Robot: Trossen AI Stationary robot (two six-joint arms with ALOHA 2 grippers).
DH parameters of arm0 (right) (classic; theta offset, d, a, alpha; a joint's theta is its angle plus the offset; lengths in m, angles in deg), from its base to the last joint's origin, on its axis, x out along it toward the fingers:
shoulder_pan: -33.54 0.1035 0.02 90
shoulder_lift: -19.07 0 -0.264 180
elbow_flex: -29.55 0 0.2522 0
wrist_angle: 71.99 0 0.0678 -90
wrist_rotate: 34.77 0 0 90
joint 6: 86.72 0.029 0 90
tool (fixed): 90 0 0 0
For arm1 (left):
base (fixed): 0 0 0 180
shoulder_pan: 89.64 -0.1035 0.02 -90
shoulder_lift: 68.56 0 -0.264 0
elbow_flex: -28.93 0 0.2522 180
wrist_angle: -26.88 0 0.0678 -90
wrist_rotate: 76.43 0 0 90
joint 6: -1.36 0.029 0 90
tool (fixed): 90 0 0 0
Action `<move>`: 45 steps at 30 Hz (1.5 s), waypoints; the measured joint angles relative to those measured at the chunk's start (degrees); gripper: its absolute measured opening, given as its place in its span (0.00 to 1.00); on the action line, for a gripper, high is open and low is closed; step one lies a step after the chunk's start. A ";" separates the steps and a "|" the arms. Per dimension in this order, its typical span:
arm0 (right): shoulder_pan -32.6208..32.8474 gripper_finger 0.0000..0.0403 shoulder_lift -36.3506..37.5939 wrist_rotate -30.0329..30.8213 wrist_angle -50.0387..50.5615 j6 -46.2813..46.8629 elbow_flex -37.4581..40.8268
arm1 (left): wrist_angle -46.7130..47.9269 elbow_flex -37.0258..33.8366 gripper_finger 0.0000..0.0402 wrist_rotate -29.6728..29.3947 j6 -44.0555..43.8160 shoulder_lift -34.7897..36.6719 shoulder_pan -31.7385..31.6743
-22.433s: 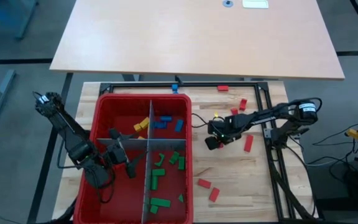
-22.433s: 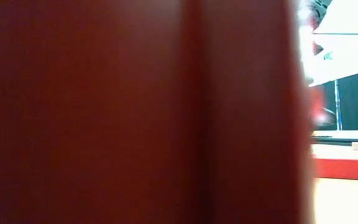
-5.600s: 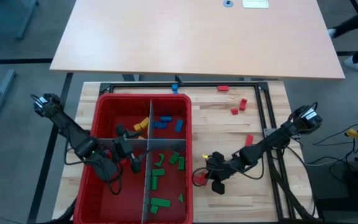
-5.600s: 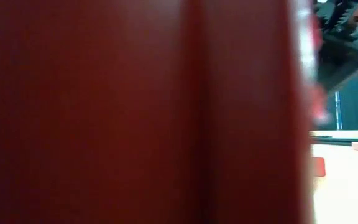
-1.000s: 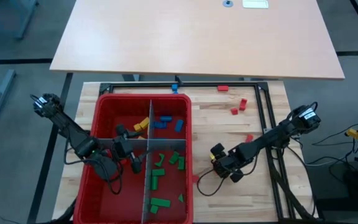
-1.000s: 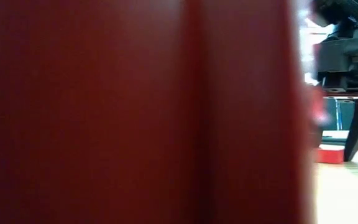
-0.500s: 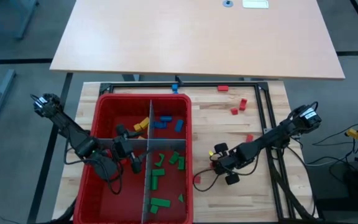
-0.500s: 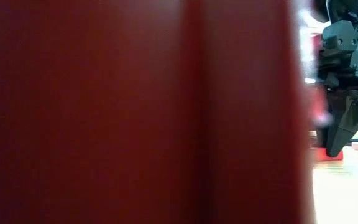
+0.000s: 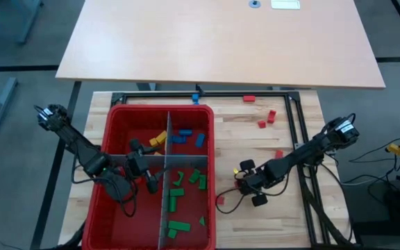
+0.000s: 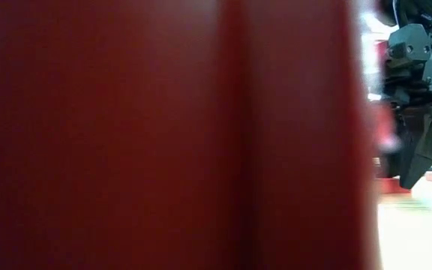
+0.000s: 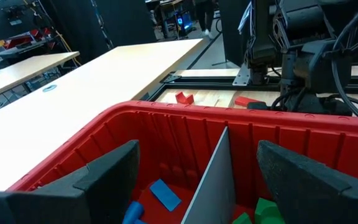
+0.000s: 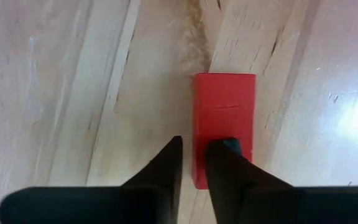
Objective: Sort blocks
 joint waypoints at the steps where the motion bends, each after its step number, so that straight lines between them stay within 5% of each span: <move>1: 0.00 0.14 0.00 0.15 -0.01 0.00 0.00 | 0.00 0.00 0.78 0.00 0.00 0.01 0.00; 17: -0.42 0.46 0.07 3.63 0.12 -3.69 0.00 | 0.00 0.00 0.78 0.00 -0.02 0.00 0.00; 31: -2.92 0.49 4.85 6.25 0.31 -4.02 0.04 | -0.02 0.00 0.78 -0.04 -0.02 0.01 -0.76; 45: -6.79 0.49 4.66 -0.22 -0.34 -2.18 0.04 | 0.00 0.00 0.78 -0.02 0.15 0.01 -0.79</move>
